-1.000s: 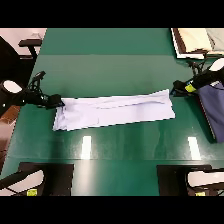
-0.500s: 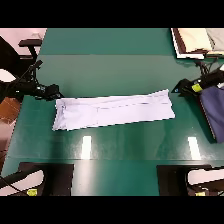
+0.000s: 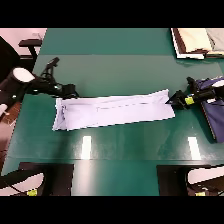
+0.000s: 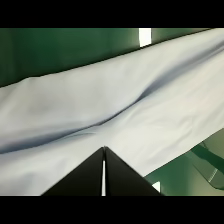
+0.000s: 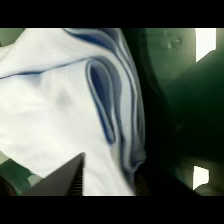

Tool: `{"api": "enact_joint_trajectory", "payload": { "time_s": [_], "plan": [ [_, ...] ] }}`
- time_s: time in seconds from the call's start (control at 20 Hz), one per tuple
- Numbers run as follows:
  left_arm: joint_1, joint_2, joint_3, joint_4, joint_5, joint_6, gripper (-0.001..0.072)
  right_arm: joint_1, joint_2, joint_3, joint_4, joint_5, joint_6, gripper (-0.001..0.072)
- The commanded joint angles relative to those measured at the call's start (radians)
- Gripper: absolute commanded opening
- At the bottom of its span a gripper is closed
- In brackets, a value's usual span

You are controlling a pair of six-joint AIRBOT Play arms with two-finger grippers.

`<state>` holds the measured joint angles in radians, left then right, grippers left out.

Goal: Fold the shirts.

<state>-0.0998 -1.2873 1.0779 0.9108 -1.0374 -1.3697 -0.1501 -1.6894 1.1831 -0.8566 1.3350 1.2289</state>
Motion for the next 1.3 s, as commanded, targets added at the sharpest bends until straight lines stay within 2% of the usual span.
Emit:
{"api": "enact_joint_trajectory", "payload": {
  "time_s": [0.0, 0.05, 0.25, 0.4, 0.6, 0.85, 1.05, 1.25],
  "plan": [
    [-0.134, -0.066, 0.018, -0.012, 0.062, -0.037, 0.0027, 0.069, -0.014, 0.031, 0.022, -0.040, -0.020, 0.0055],
    [-0.169, -0.105, 0.040, -0.013, 0.067, -0.037, 0.0027, 0.078, -0.009, 0.059, 0.022, -0.027, -0.029, 0.0020],
    [-0.288, -0.275, 0.179, -0.031, 0.070, -0.045, 0.0027, 0.079, 0.083, 0.200, 0.028, 0.060, -0.025, 0.0020],
    [-0.371, -0.406, 0.289, -0.032, 0.070, -0.050, 0.0027, 0.129, 0.166, 0.314, 0.029, 0.113, 0.033, 0.0020],
    [-0.416, -0.524, 0.398, -0.031, 0.071, -0.084, 0.0027, 0.240, 0.242, 0.452, 0.029, 0.110, 0.085, 0.0020],
    [-0.416, -0.570, 0.443, -0.031, 0.079, -0.122, 0.0027, 0.380, 0.250, 0.581, 0.103, 0.101, 0.103, 0.0020],
    [-0.416, -0.568, 0.443, -0.031, 0.088, -0.122, 0.0027, 0.474, 0.250, 0.616, 0.134, 0.072, 0.109, 0.0020],
    [-0.352, -0.518, 0.515, -0.018, 0.010, -0.114, 0.0027, 0.566, 0.242, 0.616, 0.158, 0.009, 0.109, 0.0020]
  ]
}}
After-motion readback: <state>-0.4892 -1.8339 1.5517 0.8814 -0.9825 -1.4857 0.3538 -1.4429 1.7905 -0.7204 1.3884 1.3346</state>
